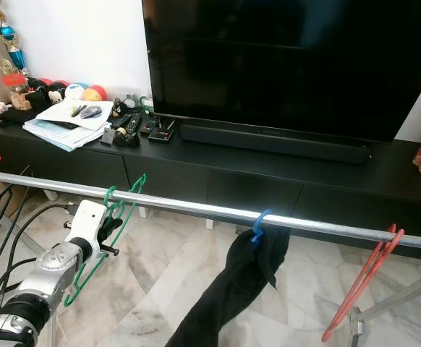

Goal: Hang hanger

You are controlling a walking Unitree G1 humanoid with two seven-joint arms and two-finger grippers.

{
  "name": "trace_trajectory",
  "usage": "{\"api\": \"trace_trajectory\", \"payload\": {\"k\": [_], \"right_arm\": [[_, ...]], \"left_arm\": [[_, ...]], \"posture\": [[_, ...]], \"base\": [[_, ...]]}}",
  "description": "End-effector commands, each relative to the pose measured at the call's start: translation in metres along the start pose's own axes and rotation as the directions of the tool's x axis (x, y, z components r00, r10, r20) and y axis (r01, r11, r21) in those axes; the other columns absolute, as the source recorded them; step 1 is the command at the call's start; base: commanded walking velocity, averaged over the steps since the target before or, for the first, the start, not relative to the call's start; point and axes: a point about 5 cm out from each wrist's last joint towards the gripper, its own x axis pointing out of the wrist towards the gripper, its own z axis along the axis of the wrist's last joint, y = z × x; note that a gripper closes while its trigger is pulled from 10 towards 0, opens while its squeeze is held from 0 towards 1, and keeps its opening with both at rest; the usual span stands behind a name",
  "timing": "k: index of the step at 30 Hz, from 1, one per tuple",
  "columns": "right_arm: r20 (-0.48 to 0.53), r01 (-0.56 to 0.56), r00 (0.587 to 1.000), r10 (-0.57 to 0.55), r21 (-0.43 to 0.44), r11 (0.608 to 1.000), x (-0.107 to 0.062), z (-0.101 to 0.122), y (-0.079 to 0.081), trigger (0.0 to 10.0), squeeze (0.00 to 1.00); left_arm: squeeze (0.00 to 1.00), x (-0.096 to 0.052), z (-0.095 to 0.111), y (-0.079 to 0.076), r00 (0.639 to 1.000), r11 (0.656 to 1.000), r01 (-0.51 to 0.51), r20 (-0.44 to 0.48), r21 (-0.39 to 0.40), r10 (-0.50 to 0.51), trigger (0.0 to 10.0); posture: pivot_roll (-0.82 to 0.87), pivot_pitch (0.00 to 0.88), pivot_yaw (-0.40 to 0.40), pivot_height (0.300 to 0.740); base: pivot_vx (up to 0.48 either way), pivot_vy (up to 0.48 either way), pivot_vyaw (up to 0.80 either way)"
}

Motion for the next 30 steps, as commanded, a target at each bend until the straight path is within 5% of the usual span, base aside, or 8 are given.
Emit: {"api": "trace_trajectory", "payload": {"k": [1,17,30], "right_arm": [[-0.002,-0.003,1.0,0.003,0.003,1.0,0.0,-0.001,0.001,10.0,0.0],[-0.025,0.0,1.0,0.0,0.006,1.0,-0.001,-0.004,0.002,10.0,0.0],[-0.042,0.003,0.999,-0.002,0.01,1.0,-0.001,-0.008,0.003,10.0,0.0]], "left_arm": [[0.0,-0.011,-0.041,-0.012,0.979,0.997,0.079,-0.188,0.0,-0.077,10.0],[0.0,-0.046,-0.051,-0.005,0.934,0.98,0.192,-0.315,0.051,-0.167,10.0],[0.0,-0.08,-0.045,-0.021,0.893,0.959,0.282,-0.377,0.039,-0.247,10.0]], "posture": [[0.07,0.0,-0.039,0.74],[0.08,0.0,-0.029,0.74],[0.09,0.0,-0.023,0.74]], "base": [[0.0,0.0,0.0],[0.0,0.0,0.0],[0.0,0.0,0.0]]}}
